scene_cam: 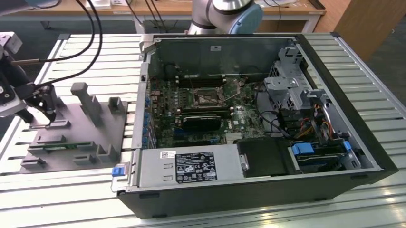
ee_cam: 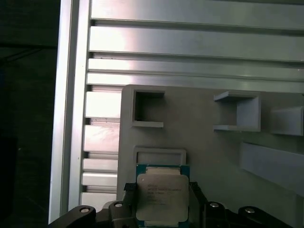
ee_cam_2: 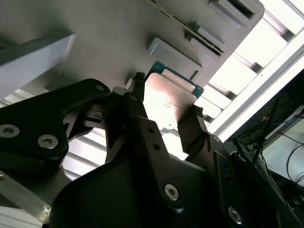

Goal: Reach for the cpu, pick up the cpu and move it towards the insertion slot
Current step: 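Pick up the cpu and move it towards the insertion slot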

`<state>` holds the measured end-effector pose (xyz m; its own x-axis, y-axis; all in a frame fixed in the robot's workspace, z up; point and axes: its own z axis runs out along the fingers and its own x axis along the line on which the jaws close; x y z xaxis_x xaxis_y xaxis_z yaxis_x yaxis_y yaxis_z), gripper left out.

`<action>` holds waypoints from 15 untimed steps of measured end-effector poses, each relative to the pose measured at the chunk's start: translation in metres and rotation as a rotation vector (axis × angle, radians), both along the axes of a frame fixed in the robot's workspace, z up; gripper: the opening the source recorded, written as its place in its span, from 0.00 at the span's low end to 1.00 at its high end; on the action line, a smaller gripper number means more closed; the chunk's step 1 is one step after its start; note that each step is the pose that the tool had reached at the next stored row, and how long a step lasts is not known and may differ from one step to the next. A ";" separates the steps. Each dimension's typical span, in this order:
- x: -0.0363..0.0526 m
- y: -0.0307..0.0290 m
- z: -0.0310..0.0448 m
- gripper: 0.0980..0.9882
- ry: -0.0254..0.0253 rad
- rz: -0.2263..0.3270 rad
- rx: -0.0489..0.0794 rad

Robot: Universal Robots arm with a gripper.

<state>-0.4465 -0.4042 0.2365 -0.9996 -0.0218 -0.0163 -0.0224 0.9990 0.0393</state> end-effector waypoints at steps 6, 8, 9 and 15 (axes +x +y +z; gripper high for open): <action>0.0000 0.0000 0.0145 0.48 0.0001 0.000 0.000; 0.0000 0.0000 0.0195 0.48 0.0000 0.000 0.000; 0.0000 0.0000 0.0220 0.48 0.0001 0.000 0.000; 0.0000 0.0000 0.0365 0.48 0.0000 0.000 0.000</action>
<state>-0.4465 -0.4042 0.2730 -0.9996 -0.0218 -0.0162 -0.0225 0.9990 0.0393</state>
